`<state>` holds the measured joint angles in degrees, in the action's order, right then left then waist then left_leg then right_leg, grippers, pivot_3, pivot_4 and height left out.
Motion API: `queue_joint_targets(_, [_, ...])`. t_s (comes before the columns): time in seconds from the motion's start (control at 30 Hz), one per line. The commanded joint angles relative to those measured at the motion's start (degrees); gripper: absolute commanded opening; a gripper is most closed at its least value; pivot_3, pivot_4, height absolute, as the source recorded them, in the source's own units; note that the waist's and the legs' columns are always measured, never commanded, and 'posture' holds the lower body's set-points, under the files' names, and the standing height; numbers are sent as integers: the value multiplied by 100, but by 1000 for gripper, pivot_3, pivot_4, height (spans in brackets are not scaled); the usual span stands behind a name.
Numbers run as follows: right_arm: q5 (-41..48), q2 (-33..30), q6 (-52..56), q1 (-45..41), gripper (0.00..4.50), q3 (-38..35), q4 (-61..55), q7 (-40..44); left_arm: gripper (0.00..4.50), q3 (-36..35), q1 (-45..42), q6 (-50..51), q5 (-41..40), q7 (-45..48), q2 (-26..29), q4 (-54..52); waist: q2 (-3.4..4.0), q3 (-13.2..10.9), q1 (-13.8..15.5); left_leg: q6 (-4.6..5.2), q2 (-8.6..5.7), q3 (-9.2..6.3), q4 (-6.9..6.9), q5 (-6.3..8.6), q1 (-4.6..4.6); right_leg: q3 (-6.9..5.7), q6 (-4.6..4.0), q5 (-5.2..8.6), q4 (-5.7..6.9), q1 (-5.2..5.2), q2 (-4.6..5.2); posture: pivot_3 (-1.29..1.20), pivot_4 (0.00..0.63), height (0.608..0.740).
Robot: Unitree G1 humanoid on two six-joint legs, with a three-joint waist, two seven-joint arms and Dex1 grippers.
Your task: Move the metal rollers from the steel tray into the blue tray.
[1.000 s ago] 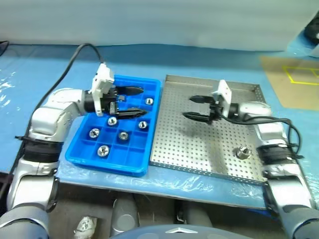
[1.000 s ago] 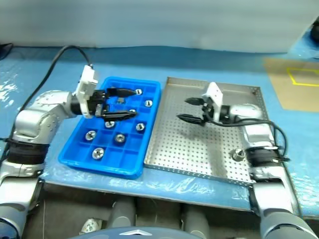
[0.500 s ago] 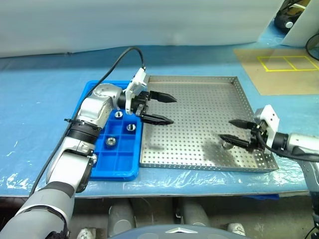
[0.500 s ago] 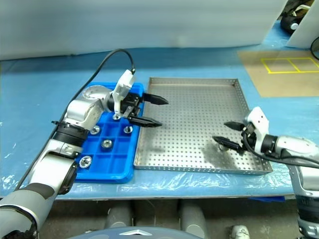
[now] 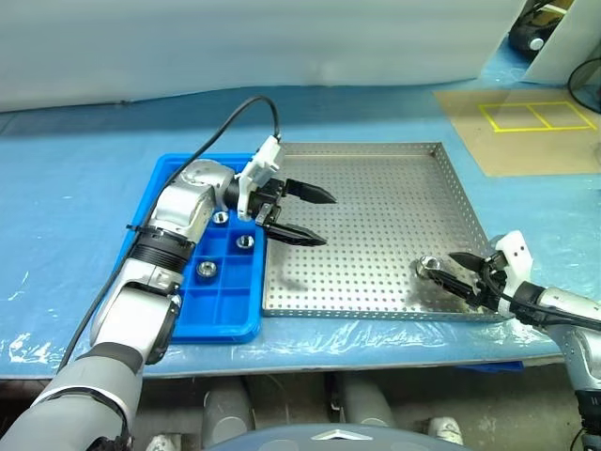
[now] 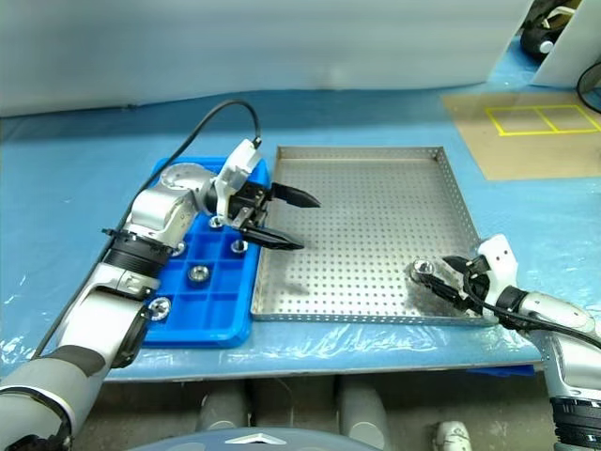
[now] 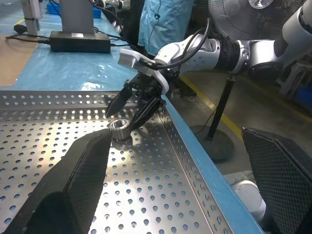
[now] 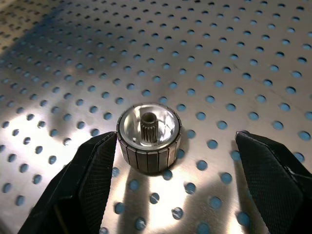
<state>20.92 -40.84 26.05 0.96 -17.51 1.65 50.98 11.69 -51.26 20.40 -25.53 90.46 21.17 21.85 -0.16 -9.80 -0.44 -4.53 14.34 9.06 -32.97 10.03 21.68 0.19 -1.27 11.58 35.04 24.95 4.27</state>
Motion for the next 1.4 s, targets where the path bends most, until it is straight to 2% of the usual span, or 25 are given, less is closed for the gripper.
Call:
queue_joint_targets(0.03, [-255, -84, -477, -138, 4019, 139, 431, 24, 4500, -121, -15, 35, -38, -40, 75, -273, 0, 0, -16, 3, 0, 0, 1, 2, 0, 0, 0, 0, -4, -1, 0, -360, 150, 740])
queue_joint_targets(0.17, [-214, 3, -529, -248, 4019, 312, 474, 79, 4500, -150, 58, 96, -56, -92, 139, -373, 1, 1, -21, 31, -1, 0, -1, 18, -5, -3, -1, -1, -18, -21, 2, -346, 150, 740])
queue_joint_targets(0.47, [-254, 148, -607, -411, 4019, 681, 478, 91, 4500, -192, 114, 174, -82, -205, 227, -496, 0, 1, -50, 32, 0, 6, 0, 19, -52, -1, 0, 0, -20, -61, 3, -328, 150, 740])
queue_joint_targets(0.63, [-349, 246, -637, -481, 2877, 762, 445, -53, 4500, -223, 159, 215, -105, -238, 292, -566, 0, 1, -68, 28, 7, 12, 12, 18, -54, -1, 0, 0, -20, -61, -3, -318, 150, 740])
queue_joint_targets(0.7, [-401, 246, -708, -538, 2877, 794, 460, -45, 4500, -251, 171, 245, -118, -268, 317, -589, 0, 0, -71, 23, 10, 17, 25, 15, -54, -1, 0, 0, -22, -61, -5, -312, 150, 740])
queue_joint_targets(0.8, [-441, 267, -703, -696, 2283, 806, 544, -81, 4500, -284, 196, 276, -128, -290, 354, -633, -1, 0, -91, 23, 13, 26, 25, 15, -58, -2, 0, 0, -23, -61, -5, -302, 150, 740])
queue_joint_targets(0.87, [-640, 216, -838, -824, 1657, 929, 655, -115, 4500, -324, 217, 290, -132, -318, 389, -668, -1, 0, -96, 23, 11, 29, 25, 15, -59, -2, 1, 0, -22, -61, -4, -297, 150, 740])
queue_joint_targets(1.13, [-555, 311, -869, -1532, 1657, 1215, 562, 132, 4500, -702, 290, 485, -287, -547, 774, -887, 1, -1, -23, 24, 8, 32, 29, 16, -59, 0, 0, 0, -24, -47, 0, -218, 150, 740])
queue_joint_targets(1.4, [-271, 763, -423, -2854, 1617, 1956, 154, 756, 4500, -1344, 830, 958, -558, -917, 1630, -1584, 2, -1, 35, -5, 14, 32, 66, -3, -53, -3, -1, 0, -22, -18, -3, -88, 150, 740])
